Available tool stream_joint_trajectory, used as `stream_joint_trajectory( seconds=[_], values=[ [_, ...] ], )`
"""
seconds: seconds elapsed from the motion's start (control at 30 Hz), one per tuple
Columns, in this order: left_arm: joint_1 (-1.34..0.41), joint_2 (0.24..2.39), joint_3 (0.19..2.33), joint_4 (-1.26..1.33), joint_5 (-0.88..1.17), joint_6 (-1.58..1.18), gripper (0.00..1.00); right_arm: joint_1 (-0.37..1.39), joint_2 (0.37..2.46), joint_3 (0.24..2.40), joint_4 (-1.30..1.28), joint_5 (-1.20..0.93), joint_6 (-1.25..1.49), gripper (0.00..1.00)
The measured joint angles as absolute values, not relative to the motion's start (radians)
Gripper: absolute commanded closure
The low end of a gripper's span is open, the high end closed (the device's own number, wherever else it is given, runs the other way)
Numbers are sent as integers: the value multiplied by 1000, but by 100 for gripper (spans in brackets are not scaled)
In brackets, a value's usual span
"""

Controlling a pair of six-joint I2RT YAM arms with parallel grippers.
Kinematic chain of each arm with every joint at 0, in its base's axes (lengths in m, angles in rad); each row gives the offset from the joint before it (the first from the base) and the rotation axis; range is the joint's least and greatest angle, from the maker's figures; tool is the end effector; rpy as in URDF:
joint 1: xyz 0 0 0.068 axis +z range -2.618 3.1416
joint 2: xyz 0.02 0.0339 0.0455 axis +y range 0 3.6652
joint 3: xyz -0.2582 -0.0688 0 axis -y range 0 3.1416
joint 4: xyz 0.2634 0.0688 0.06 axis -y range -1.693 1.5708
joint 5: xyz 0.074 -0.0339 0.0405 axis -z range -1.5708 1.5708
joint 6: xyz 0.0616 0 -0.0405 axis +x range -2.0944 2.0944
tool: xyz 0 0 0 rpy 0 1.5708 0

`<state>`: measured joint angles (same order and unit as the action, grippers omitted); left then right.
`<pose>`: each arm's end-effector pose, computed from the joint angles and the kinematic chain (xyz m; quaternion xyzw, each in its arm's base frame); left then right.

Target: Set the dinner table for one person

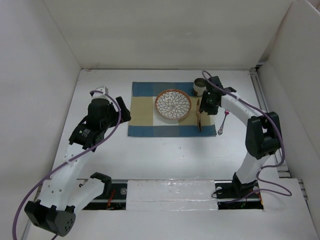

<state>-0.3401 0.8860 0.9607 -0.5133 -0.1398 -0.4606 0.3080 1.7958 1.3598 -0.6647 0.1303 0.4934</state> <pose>0.2264 -0.0710 0.3356 -0.0881 0.8382 -0.1542 0.5157 0.3864 0.1145 0.1879 0.1049 0.9649 0.0324 0.2387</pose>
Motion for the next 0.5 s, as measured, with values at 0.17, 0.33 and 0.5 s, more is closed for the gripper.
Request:
stream_joint_trajectory(
  seconds=[0.17, 0.33, 0.5],
  values=[
    [-340, 886, 961, -513, -140, -461, 0, 207, 1724, 1270, -632, 146, 539, 51],
    [-340, 886, 961, -513, -140, -461, 0, 128, 1682, 1192, -619, 190, 582, 51],
    [-340, 886, 961, -513, -140, -461, 0, 81, 1681, 1175, -617, 211, 599, 51]
  ],
)
